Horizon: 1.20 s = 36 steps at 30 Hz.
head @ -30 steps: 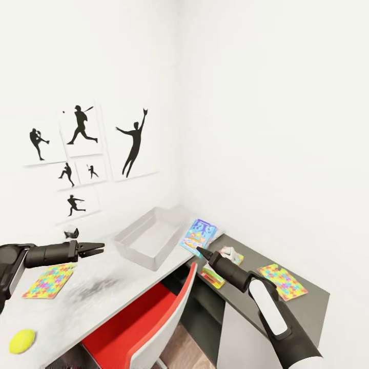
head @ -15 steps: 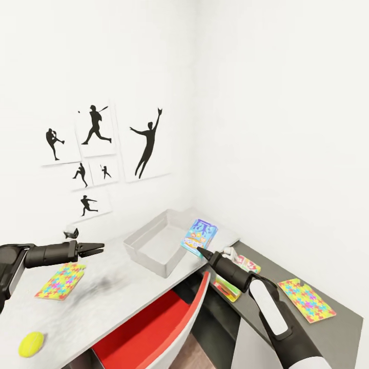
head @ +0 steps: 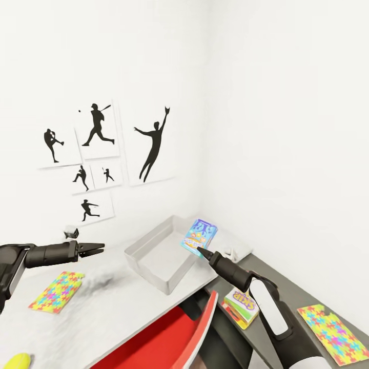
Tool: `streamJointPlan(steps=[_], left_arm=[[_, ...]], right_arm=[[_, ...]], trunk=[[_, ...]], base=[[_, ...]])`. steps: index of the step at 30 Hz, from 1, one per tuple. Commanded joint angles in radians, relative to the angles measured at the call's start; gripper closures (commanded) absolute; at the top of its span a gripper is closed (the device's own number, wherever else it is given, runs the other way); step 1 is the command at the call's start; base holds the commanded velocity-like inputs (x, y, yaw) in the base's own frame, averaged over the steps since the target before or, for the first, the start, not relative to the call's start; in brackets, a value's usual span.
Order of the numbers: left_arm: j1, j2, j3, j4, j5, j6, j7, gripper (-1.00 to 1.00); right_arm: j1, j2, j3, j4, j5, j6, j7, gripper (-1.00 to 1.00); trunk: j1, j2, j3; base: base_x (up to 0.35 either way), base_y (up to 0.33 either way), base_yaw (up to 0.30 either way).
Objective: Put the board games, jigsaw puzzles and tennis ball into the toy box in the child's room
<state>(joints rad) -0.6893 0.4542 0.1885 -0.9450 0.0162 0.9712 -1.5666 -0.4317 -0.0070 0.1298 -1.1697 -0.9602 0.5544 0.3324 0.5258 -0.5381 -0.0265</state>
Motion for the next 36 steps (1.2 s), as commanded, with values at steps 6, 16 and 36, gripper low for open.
streamJointPlan(steps=[6,16,36], left_arm=[[-0.001,0.001,0.000,0.000,-0.001,0.011,-0.004,-1.00],[-0.001,0.001,0.000,0.000,-0.001,0.011,-0.004,-1.00],[0.000,-0.003,-0.001,0.000,0.001,0.009,-0.004,-1.00]], right_arm=[[-0.001,-0.001,0.001,-0.001,-0.008,0.004,0.000,1.00],[-0.001,-0.002,0.001,-0.001,-0.008,0.004,0.000,1.00],[-0.001,-0.002,0.002,0.000,-0.008,0.004,0.000,1.00]], trunk=[[0.001,-0.002,-0.002],[0.001,-0.002,-0.002],[0.001,-0.002,-0.002]], base=[[0.143,-0.003,0.280],[0.112,0.000,0.038],[0.065,0.004,0.156]])
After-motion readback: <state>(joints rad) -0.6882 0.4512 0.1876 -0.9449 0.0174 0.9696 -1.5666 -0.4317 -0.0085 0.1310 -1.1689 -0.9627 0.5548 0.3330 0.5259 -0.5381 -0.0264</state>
